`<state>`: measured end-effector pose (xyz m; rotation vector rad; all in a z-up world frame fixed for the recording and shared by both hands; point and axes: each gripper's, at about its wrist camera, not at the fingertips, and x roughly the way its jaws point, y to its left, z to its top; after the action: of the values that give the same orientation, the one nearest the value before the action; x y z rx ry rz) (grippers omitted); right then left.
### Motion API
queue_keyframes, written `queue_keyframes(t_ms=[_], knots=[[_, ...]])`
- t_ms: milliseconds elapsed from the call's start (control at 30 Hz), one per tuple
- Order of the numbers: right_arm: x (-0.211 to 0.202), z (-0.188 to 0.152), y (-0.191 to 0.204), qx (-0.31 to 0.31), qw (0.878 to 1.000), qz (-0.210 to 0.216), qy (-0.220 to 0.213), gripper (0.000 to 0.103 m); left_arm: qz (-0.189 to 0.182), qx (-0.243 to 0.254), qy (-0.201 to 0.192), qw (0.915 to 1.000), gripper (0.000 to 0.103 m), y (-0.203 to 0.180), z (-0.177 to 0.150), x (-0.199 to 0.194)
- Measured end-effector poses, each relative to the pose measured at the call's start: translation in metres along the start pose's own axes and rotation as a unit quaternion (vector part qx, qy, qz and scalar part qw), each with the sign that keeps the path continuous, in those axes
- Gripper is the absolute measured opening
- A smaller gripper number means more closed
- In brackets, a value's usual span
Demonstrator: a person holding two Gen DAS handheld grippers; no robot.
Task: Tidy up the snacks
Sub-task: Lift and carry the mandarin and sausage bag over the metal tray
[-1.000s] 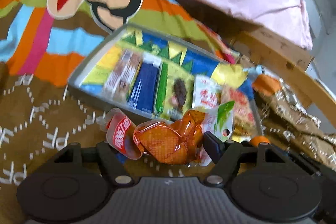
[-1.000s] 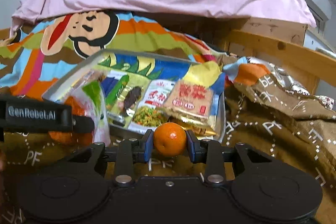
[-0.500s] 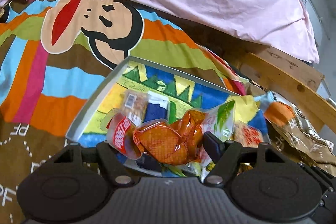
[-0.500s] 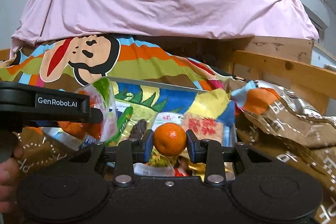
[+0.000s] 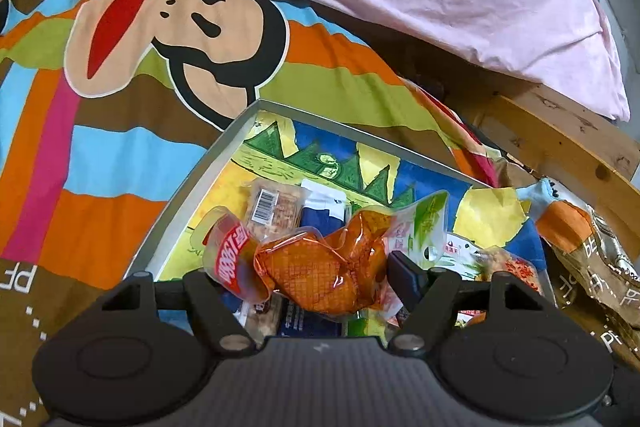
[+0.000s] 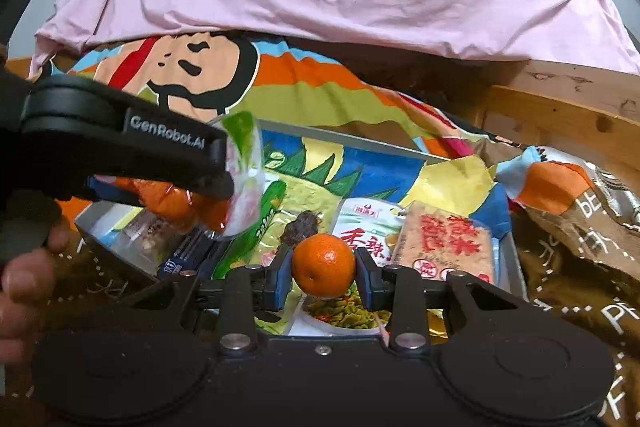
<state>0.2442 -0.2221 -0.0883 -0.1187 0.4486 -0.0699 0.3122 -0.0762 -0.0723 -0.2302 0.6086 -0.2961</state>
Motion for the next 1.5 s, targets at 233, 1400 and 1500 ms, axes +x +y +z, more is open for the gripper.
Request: queue_keyframes(t_ms=[233,1400,1500], knots=[[0.008,-0.004,0.003,-0.003,1.000,0.004,0.010,0.035,-0.011,-0.003,0.000,0.9999,0.075,-0.001,0.004,0.009],[0.006,-0.006,0.007,-0.001,0.998,-0.006,0.054,0.037,-0.003,-0.002,0.143,0.9897,0.077,-0.015,0.003,0.027],[0.006,-0.006,0.007,0.001,0.998,-0.007,0.055,0.038,-0.001,0.002,0.143,0.9897,0.078,-0.016,0.003,0.027]])
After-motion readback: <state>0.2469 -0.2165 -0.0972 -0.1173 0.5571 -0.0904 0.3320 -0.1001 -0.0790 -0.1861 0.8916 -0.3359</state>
